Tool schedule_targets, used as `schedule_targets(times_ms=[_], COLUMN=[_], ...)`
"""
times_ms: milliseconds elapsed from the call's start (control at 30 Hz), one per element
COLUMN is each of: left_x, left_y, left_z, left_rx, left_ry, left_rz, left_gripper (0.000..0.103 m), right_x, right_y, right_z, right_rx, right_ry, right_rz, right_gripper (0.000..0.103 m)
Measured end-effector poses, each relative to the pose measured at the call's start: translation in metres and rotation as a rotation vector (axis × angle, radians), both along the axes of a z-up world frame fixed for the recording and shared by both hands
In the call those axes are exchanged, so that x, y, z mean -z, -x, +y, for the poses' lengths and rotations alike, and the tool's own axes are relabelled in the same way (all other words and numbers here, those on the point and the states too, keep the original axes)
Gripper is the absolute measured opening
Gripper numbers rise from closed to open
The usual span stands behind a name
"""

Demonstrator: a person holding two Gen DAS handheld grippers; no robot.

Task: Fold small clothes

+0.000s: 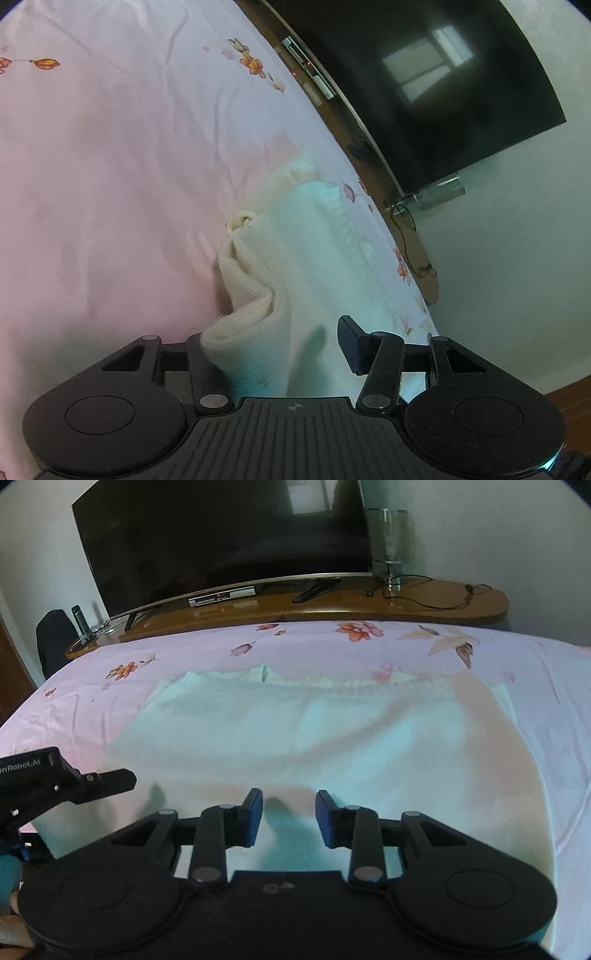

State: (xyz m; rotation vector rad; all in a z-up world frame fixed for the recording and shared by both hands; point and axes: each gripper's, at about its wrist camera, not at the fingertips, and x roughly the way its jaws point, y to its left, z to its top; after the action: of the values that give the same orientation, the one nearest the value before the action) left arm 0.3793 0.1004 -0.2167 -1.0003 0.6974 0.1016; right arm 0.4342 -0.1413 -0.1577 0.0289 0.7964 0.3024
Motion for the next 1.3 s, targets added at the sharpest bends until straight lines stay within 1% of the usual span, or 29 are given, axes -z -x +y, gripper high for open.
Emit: schedule_targets(times_ms=[133, 200, 233, 300, 367, 400, 467, 500, 533, 667, 800, 833, 867, 900, 967, 1000, 1033, 1100, 1133, 1167, 1233, 1300], left_x=[0.005, 0.010, 0.010, 0.011, 0.014, 0.017, 0.026, 0.030, 0.033, 0.032, 0.032, 0.031, 0.031, 0.031, 0.036, 0.037, 0.034, 0.022, 0.016, 0.007, -0.010, -0.026], left_y=[0.024, 0.039, 0.048, 0.056, 0.054, 0.050, 0.038, 0.035, 0.033, 0.016, 0.007, 0.003, -0.001, -0.002, -0.003, -0.003, -0.003, -0.005, -0.006, -0.008, -0.010, -0.018], left_z=[-0.002, -0.001, -0.003, -0.008, -0.012, -0.013, -0.011, -0.010, -0.011, -0.016, -0.013, -0.014, -0.016, -0.016, -0.013, -0.012, -0.012, -0.018, -0.020, -0.023, -0.030, -0.040], left_rx=[0.027, 0.007, -0.013, -0.043, -0.069, -0.086, -0.114, -0.140, -0.160, -0.197, -0.224, -0.216, -0.207, -0.208, -0.220, -0.227, -0.225, -0.199, -0.181, -0.161, -0.117, -0.060], left_ry=[0.067, 0.137, 0.163, 0.181, 0.188, 0.205, 0.243, 0.263, 0.267, 0.228, 0.223, 0.212, 0.201, 0.194, 0.196, 0.206, 0.192, 0.130, 0.114, 0.078, -0.001, -0.092], left_rz=[-0.011, -0.013, -0.012, -0.010, -0.020, -0.033, -0.044, -0.056, -0.072, -0.111, -0.128, -0.127, -0.119, -0.106, -0.050, -0.043, -0.043, -0.060, -0.076, -0.097, -0.134, -0.164], left_gripper=[0.052, 0.063, 0.063, 0.063, 0.063, 0.055, 0.045, 0.043, 0.042, 0.042, 0.042, 0.042, 0.041, 0.028, 0.007, 0.007, 0.007, 0.007, 0.007, 0.007, 0.007, 0.007], right_x=[0.003, 0.005, 0.006, 0.007, 0.008, 0.008, 0.006, 0.006, 0.006, 0.004, 0.000, 0.001, 0.007, 0.015, 0.021, 0.023, 0.023, 0.024, 0.025, 0.025, 0.024, 0.019], right_y=[0.001, 0.003, 0.004, 0.006, 0.008, 0.009, 0.011, 0.011, 0.010, 0.003, -0.010, -0.013, -0.017, -0.020, -0.009, -0.007, -0.006, -0.005, -0.003, -0.002, -0.002, -0.004], right_z=[-0.002, -0.003, -0.004, -0.006, -0.007, -0.006, -0.005, -0.004, -0.004, 0.003, 0.010, 0.010, 0.013, 0.016, 0.026, 0.028, 0.028, 0.029, 0.030, 0.031, 0.029, 0.024], right_rx=[-0.006, -0.010, -0.010, -0.003, 0.005, 0.006, 0.004, 0.002, 0.001, -0.006, -0.013, -0.009, -0.004, -0.020, -0.073, -0.073, -0.064, -0.073, -0.084, -0.086, -0.071, -0.053], right_ry=[-0.025, -0.021, -0.022, -0.026, -0.033, -0.032, -0.026, -0.024, -0.024, -0.018, -0.007, 0.003, 0.044, 0.078, 0.176, 0.190, 0.183, 0.199, 0.216, 0.221, 0.199, 0.154], right_rz=[0.013, 0.022, 0.024, 0.031, 0.035, 0.034, 0.024, 0.019, 0.017, -0.005, -0.027, -0.029, -0.012, 0.012, -0.069, -0.080, -0.079, -0.090, -0.102, -0.107, -0.099, -0.083], right_gripper=[0.033, 0.033, 0.033, 0.032, 0.032, 0.032, 0.033, 0.033, 0.034, 0.034, 0.033, 0.031, 0.030, 0.030, 0.030, 0.030, 0.030, 0.030, 0.030, 0.030, 0.030, 0.030])
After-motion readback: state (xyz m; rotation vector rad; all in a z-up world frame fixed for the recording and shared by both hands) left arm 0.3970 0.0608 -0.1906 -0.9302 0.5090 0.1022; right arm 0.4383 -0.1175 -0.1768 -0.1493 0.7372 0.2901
